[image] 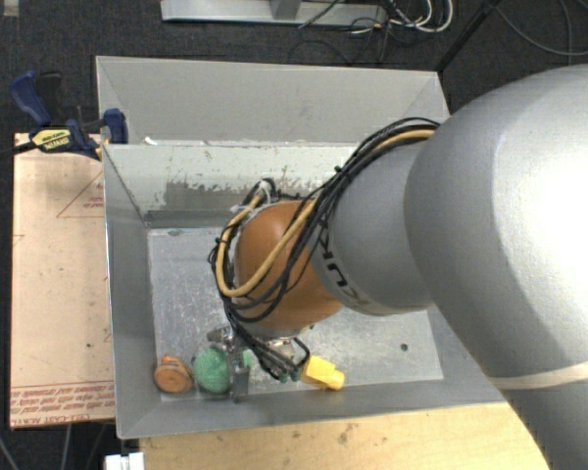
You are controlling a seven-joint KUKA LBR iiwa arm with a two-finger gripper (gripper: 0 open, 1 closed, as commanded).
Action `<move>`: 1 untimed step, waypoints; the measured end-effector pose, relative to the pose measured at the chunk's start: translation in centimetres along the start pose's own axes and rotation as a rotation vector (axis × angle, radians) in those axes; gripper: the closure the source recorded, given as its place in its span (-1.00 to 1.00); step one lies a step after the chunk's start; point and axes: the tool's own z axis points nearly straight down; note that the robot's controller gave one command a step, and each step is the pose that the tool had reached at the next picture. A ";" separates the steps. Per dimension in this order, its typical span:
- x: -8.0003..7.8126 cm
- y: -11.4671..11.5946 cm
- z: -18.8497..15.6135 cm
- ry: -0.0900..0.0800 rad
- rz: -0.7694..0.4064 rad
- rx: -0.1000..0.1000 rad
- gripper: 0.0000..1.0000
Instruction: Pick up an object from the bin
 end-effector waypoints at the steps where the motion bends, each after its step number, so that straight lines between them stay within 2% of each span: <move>1: -0.2 -5.6 -13.8 -0.004 -0.007 0.001 1.00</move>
Offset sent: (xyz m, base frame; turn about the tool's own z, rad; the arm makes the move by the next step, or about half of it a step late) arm 0.0000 0.0000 0.0000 0.0000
